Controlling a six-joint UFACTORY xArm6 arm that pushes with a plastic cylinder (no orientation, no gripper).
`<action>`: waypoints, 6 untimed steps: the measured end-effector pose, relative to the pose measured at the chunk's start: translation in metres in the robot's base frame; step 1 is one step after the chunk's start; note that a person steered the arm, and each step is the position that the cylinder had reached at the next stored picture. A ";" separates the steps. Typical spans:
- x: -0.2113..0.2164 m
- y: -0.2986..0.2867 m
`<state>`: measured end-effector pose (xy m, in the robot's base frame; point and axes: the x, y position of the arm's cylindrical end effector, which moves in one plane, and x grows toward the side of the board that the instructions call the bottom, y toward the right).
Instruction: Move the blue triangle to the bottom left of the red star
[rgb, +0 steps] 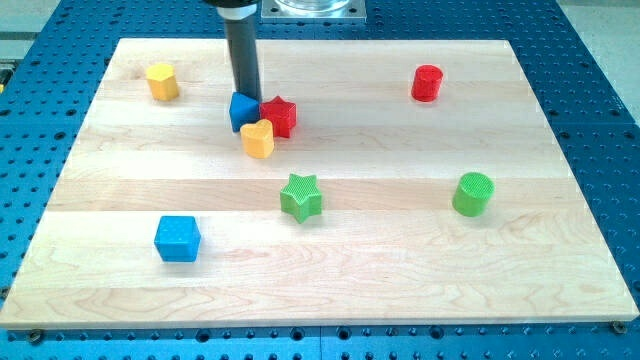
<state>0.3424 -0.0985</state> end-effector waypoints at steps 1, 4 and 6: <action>0.017 0.005; 0.033 -0.071; 0.037 -0.023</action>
